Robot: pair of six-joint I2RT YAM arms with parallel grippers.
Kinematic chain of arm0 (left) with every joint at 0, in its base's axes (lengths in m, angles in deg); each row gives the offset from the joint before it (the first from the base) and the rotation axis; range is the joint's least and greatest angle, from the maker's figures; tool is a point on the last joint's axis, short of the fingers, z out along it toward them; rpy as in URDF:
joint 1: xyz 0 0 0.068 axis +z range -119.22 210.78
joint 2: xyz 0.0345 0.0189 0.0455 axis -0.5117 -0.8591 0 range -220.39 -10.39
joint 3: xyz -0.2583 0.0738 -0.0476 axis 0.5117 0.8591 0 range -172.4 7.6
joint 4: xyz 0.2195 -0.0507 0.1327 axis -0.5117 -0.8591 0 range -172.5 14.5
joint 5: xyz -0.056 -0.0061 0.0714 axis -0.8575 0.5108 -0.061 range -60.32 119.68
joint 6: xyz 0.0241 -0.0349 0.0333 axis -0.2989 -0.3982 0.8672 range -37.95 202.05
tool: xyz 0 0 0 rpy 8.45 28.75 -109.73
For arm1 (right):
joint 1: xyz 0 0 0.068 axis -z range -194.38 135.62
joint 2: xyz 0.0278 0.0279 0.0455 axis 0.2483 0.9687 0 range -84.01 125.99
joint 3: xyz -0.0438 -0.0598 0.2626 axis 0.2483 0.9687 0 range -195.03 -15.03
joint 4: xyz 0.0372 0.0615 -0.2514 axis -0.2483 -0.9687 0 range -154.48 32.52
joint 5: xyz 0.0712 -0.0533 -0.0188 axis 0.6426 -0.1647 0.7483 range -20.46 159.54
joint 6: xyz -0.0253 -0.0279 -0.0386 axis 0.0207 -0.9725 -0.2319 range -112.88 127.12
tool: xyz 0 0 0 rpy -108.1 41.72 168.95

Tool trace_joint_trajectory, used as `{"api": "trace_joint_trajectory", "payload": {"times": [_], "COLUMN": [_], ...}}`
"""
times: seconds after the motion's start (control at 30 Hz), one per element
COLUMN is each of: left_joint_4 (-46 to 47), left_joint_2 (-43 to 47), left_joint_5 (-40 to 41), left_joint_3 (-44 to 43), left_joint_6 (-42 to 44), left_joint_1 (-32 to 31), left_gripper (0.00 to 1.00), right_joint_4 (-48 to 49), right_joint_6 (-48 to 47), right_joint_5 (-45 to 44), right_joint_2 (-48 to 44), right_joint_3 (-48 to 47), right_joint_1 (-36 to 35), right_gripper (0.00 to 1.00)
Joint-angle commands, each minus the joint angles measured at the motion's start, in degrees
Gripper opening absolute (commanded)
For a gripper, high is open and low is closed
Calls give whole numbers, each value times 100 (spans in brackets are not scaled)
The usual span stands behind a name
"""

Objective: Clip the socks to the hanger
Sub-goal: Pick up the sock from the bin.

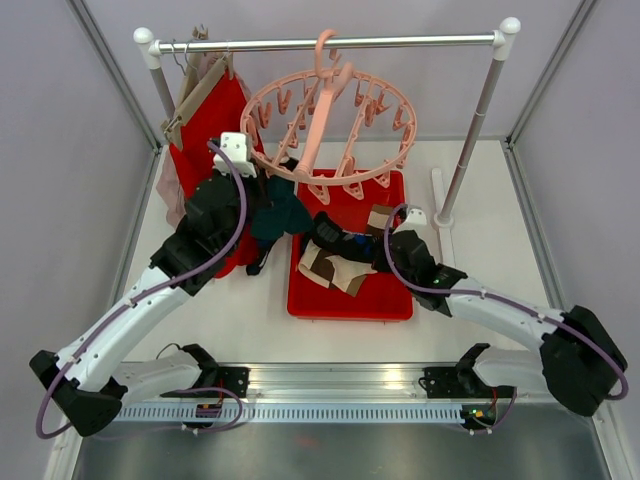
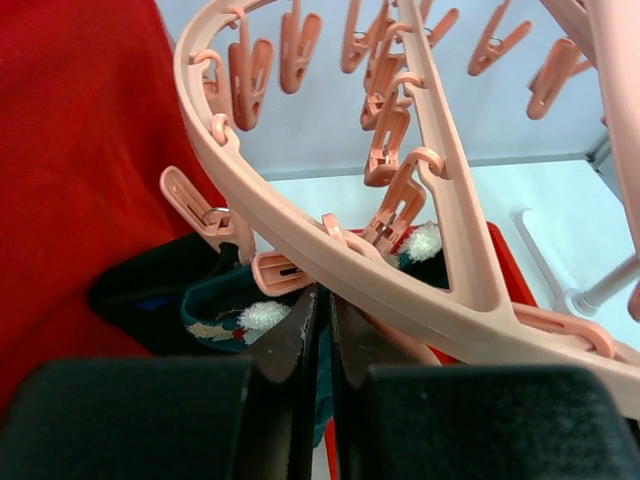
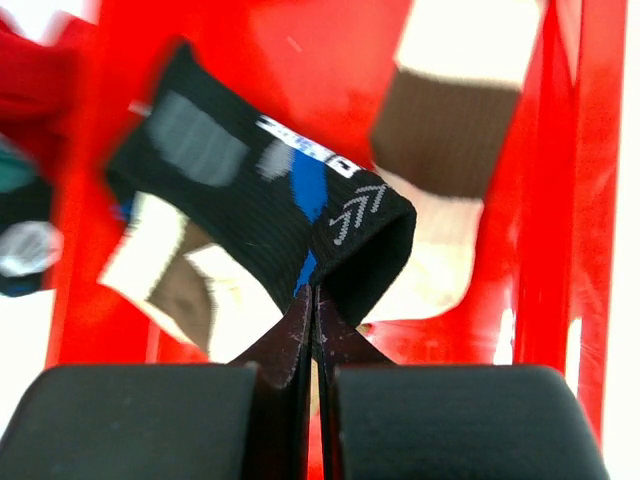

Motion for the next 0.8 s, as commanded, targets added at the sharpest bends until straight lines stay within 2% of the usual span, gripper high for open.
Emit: {"api": "trace_joint_trajectory", "payload": {"times": [0.0, 0.2, 0.57, 0.73, 0.77], "left_joint_4": [221, 132, 255, 422, 457], "left_joint_2": [237, 421, 913, 1212, 1282], "left_joint_5": [-483, -1185, -2408, -4164, -4471], "left_joint_3": [42, 174, 701, 754, 745], "left_joint_6": [-148, -323, -447, -350, -333], "left_joint_1": [48, 39, 39, 39, 39], "left_gripper": [12, 13, 19, 28, 32], "right_joint_4": [-57, -786, -2008, -2597, -2702], "right_joint_6": [-571, -1204, -2066, -2287, -2348], "right_joint_5": [-215, -154, 777, 953, 1015], "right_joint_2": [-612, -1535, -2652, -2758, -2749], "right_joint_3": [-210, -588, -1571, -2126, -2344], "right_joint_1": [-89, -194, -256, -265, -265], "right_gripper": [0, 0, 0, 0, 0]}}
